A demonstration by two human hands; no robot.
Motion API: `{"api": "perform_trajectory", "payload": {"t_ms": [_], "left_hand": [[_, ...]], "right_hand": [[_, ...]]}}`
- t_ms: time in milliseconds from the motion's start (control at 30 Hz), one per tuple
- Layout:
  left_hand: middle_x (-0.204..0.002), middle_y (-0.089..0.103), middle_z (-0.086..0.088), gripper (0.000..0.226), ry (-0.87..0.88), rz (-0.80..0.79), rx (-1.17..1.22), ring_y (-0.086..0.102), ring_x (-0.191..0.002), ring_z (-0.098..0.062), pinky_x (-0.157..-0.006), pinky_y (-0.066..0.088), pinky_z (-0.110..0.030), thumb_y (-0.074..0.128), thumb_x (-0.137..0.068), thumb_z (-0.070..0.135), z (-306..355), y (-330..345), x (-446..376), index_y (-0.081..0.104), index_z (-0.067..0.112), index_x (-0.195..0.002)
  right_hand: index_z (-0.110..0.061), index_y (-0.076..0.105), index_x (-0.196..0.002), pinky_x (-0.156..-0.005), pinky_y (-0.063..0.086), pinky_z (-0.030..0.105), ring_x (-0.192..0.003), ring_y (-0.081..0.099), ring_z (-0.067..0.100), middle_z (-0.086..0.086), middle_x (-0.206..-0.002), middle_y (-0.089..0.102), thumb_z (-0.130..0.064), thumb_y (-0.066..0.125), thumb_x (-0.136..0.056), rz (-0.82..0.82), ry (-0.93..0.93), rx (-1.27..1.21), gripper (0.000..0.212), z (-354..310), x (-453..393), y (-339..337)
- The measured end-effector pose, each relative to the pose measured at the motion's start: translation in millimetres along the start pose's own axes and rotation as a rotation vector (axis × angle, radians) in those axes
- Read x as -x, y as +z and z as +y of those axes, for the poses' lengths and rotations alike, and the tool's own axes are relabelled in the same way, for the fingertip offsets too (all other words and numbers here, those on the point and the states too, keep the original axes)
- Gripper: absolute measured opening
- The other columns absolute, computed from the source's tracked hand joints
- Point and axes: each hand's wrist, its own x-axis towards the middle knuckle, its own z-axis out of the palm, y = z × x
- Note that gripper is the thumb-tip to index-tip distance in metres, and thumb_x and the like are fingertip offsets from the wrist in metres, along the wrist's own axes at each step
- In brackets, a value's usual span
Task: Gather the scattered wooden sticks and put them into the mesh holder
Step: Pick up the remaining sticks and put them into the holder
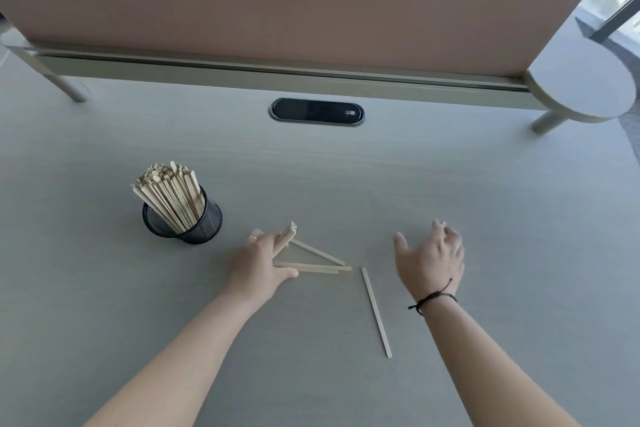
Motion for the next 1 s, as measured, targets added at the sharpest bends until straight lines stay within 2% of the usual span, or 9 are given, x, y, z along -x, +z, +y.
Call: {"api": "perform_trajectory", "payload": {"t_ms": [100, 200, 367, 467, 567, 700, 767, 867, 1000], "left_hand": [[-0.123, 0.050, 0.007, 0.056, 0.082, 0.012, -0.088, 0.062, -0.098, -0.021, -0.082, 0.052, -0.034, 0.089, -0.065, 0.031, 5, 5, -5, 0.065, 0.024, -0.115], [-0.148, 0.043, 0.013, 0.049, 0.148, -0.030, -0.142, 0.063, -0.113, -0.017, -0.088, 0.052, -0.034, 0.083, -0.075, 0.034, 11, 10, -8, 0.067, 0.031, -0.121], [-0.125, 0.057, 0.017, 0.020, 0.188, -0.025, -0.147, 0.066, -0.095, -0.018, -0.078, 0.054, -0.035, 0.076, -0.083, 0.032, 15, 14, -5, 0.073, 0.027, -0.102], [-0.110, 0.060, 0.016, 0.019, 0.179, 0.006, -0.196, 0.065, -0.086, -0.021, -0.069, 0.051, -0.034, 0.073, -0.085, 0.037, 16, 14, -4, 0.071, 0.022, -0.096], [-0.106, 0.062, 0.012, 0.025, 0.155, 0.022, -0.182, 0.065, -0.089, -0.022, -0.071, 0.052, -0.035, 0.073, -0.084, 0.041, 14, 14, -4, 0.068, 0.025, -0.103], [-0.098, 0.064, 0.004, 0.031, 0.094, 0.034, -0.134, 0.064, -0.092, -0.024, -0.073, 0.052, -0.036, 0.074, -0.083, 0.040, 14, 17, -4, 0.067, 0.025, -0.109], [-0.089, 0.065, 0.004, 0.024, 0.033, 0.040, -0.094, 0.063, -0.087, -0.024, -0.071, 0.052, -0.035, 0.075, -0.081, 0.038, 16, 18, -3, 0.067, 0.025, -0.100], [-0.075, 0.069, 0.007, 0.019, -0.087, 0.053, -0.031, 0.066, -0.077, -0.022, -0.068, 0.054, -0.034, 0.076, -0.077, 0.039, 22, 21, -1, 0.067, 0.023, -0.085], [-0.065, 0.066, 0.007, 0.014, -0.193, 0.056, 0.091, 0.066, -0.071, -0.023, -0.063, 0.050, -0.028, 0.074, -0.077, 0.033, 32, 23, -2, 0.070, 0.020, -0.074]], "right_hand": [[-0.007, 0.044, -0.139, -0.113, 0.028, 0.042, -0.137, 0.035, 0.033, 0.014, -0.148, 0.042, -0.042, 0.067, -0.082, -0.079, -0.131, -0.005, 0.071, 12, 3, 7], [-0.009, 0.046, -0.142, -0.115, 0.028, 0.039, -0.136, 0.039, 0.029, 0.010, -0.146, 0.047, -0.038, 0.067, -0.080, -0.166, -0.369, -0.017, 0.072, 5, 23, 19], [-0.020, 0.047, -0.141, -0.107, 0.033, 0.026, -0.127, 0.046, 0.022, -0.001, -0.139, 0.051, -0.028, 0.074, -0.075, -0.335, -0.602, -0.061, 0.071, -10, 52, 21], [-0.022, 0.055, -0.126, -0.083, 0.050, 0.034, -0.107, 0.056, 0.026, 0.001, -0.121, 0.053, -0.026, 0.074, -0.072, -0.293, -0.494, 0.041, 0.058, -5, 49, 12], [-0.022, 0.058, -0.107, -0.065, 0.050, 0.031, -0.087, 0.060, 0.026, -0.001, -0.105, 0.051, -0.027, 0.076, -0.071, -0.352, -0.322, 0.159, 0.040, 2, 42, 2], [-0.014, 0.061, -0.088, -0.064, 0.048, 0.031, -0.079, 0.060, 0.027, 0.003, -0.087, 0.064, -0.019, 0.072, -0.075, -0.413, -0.262, 0.155, 0.018, -3, 38, 1], [-0.008, 0.063, -0.081, -0.064, 0.049, 0.032, -0.078, 0.060, 0.030, 0.007, -0.081, 0.066, -0.013, 0.068, -0.077, -0.403, -0.212, 0.071, 0.008, -13, 39, 4], [0.001, 0.064, -0.076, -0.063, 0.053, 0.037, -0.078, 0.063, 0.035, 0.015, -0.077, 0.069, -0.009, 0.063, -0.073, -0.372, -0.152, -0.077, 0.011, -34, 42, 11], [-0.011, 0.069, -0.079, -0.066, 0.056, 0.029, -0.077, 0.068, 0.026, 0.006, -0.079, 0.072, -0.011, 0.065, -0.075, -0.540, -0.058, -0.267, 0.006, -62, 47, 21]]}}
